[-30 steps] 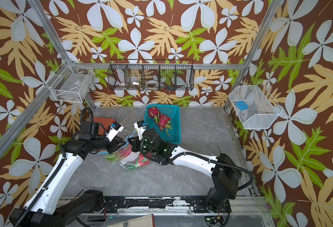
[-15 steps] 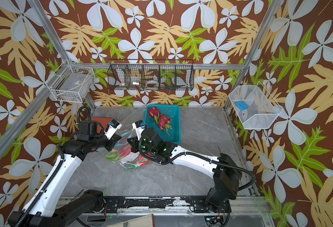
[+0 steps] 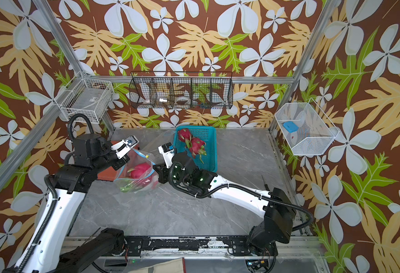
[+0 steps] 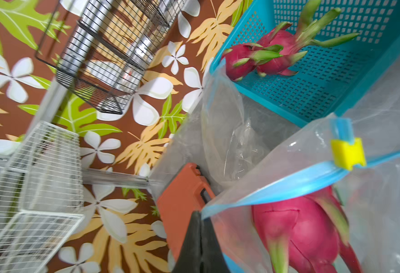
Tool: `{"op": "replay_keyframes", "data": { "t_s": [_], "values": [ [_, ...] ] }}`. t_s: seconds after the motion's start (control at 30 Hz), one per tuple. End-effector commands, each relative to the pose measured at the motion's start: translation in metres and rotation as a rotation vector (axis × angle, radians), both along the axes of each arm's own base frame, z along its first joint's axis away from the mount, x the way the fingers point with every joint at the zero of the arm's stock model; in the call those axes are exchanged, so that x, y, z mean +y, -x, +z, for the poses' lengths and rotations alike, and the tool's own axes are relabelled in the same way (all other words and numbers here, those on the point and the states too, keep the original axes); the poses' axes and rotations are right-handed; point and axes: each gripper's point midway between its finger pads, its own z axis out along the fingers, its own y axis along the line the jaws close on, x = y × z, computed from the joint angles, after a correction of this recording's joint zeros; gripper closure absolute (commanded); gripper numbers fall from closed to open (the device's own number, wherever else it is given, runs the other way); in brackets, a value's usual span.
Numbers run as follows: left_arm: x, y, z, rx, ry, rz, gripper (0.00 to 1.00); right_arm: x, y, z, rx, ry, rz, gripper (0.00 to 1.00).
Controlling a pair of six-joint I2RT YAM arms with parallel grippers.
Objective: Open the zip-top bag and take out the dragon fruit
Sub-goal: Open the zipper of the food storage bag at the center of the board.
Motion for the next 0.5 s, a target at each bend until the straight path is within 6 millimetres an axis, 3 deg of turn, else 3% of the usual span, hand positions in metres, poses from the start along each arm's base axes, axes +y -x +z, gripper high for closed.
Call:
{"op": "replay_keyframes", "data": {
  "t_s": [0.0, 0.1, 0.23, 0.3, 0.37, 0.47],
  "values": [
    [0.017, 0.001, 0.028, -0.073, -0.049, 0.072, 1.00, 0.005, -0.002, -0.009, 0.014, 0.039, 0.035, 1.00],
    [0.004, 0.015, 0.006, 0.034, 0.015, 0.016, 1.00, 0.009, -0.006, -0.024, 0.012, 0.090, 0.044, 1.00],
    [-0.014, 0.031, -0.054, 0.214, 0.100, -0.048, 1.00, -0.004, -0.009, -0.060, 0.029, 0.190, 0.002, 1.00],
    [-0.024, 0.036, -0.087, 0.293, 0.146, -0.080, 1.00, -0.016, -0.007, -0.077, 0.037, 0.232, -0.021, 1.00],
    [-0.033, 0.038, -0.107, 0.342, 0.190, -0.109, 1.00, -0.032, -0.008, -0.091, 0.035, 0.280, -0.063, 1.00],
    [-0.049, 0.037, -0.121, 0.392, 0.277, -0.157, 1.00, -0.061, -0.013, -0.101, 0.008, 0.353, -0.167, 0.92]
  ]
}}
